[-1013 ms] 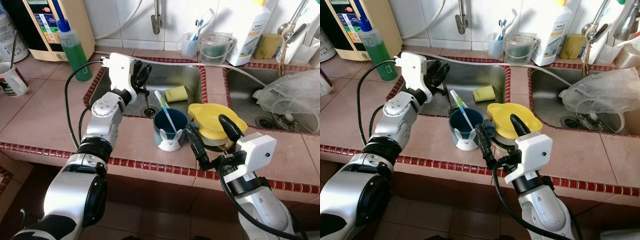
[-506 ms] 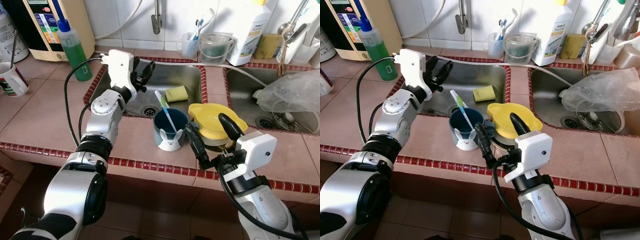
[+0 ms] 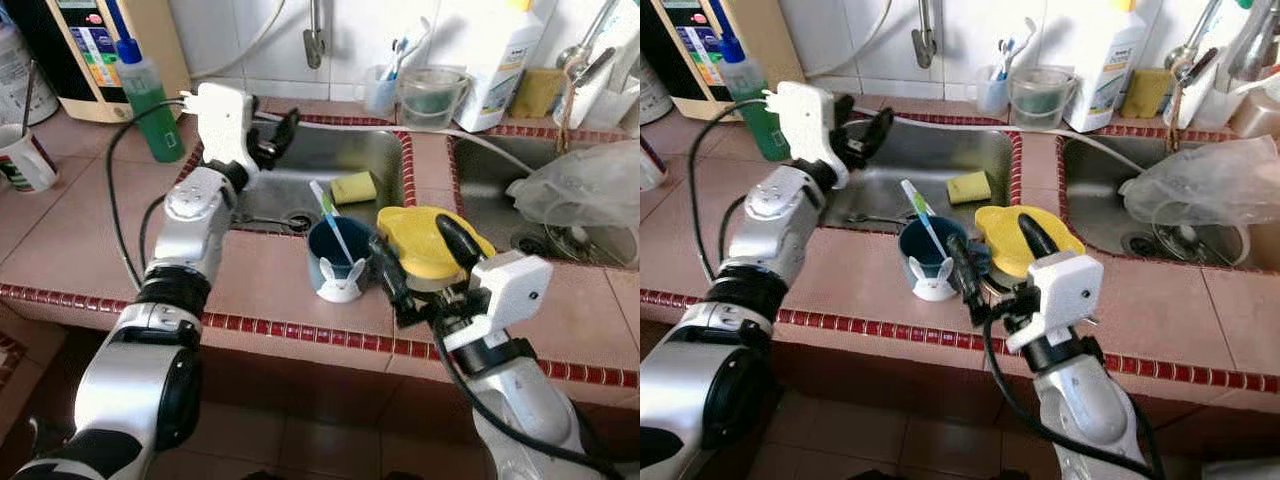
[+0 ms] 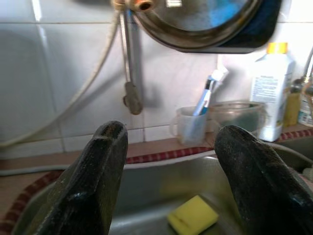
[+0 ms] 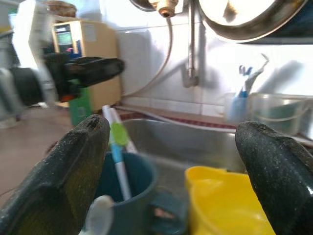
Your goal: Kitchen organization
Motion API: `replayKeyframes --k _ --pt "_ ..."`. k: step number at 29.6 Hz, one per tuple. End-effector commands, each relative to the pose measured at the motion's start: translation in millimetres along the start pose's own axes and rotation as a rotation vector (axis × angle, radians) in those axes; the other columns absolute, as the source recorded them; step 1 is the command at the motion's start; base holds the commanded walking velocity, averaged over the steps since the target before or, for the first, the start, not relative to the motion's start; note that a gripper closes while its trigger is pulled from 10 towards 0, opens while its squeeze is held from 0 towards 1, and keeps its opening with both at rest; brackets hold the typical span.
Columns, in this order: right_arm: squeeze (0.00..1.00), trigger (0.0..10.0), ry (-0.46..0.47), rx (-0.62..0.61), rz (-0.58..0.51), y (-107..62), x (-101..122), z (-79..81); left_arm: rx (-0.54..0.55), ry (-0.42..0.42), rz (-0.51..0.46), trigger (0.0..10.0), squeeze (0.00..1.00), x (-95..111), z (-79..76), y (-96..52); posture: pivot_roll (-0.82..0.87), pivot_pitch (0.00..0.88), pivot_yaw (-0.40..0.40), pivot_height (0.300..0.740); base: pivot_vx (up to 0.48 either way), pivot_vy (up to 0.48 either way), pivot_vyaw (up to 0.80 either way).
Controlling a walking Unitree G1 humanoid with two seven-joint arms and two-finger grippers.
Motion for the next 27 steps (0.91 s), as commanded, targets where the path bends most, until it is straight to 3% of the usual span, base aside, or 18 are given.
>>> replayKeyframes --k 1,9,15,21,27 --pt "0.0 10.0 -0.013 -0.014 -0.004 0.8 0.2 -3.9 0.016 0.002 0.002 10.0 0.0 1.0 6.4 -3.5 -0.21 0.096 0.055 0.711 0.0 0.0 0.0" --pt "0.0 10.0 -0.048 -0.006 -0.004 7.7 -1.4 -15.8 0.091 -0.005 0.02 10.0 0.0 0.7 21.2 -22.8 -0.17 0.071 0.035 0.711 0.0 0.0 0.0" --pt "0.0 10.0 -0.076 0.043 -0.015 17.4 -0.6 -13.4 0.126 -0.016 0.016 10.0 0.0 5.2 24.1 -34.9 -0.16 0.05 0.027 0.711 0.0 0.0 0.0" --pt "0.0 10.0 -0.112 0.037 -0.032 23.2 0.4 -18.7 0.128 -0.026 0.002 10.0 0.0 12.3 17.5 -47.4 -0.15 0.029 0.022 0.711 0.0 0.0 0.0" --pt "0.0 10.0 -0.136 -0.022 -0.051 23.8 -0.5 -27.1 0.097 -0.032 0.001 10.0 0.0 3.2 -5.7 -70.6 -0.15 0.021 0.022 0.711 0.0 0.0 0.0"
Point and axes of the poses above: a point about 5 cm out from each wrist's last joint towards the gripper, its own y axis pointing out of the wrist towards the gripper, its own x axis along the axis of the wrist's last joint, z = x × y, the point moved 3 cm from there along y, pointing out of the wrist towards the gripper, and after that the axes turned 9 degrees about y, right-handed, at the moved point
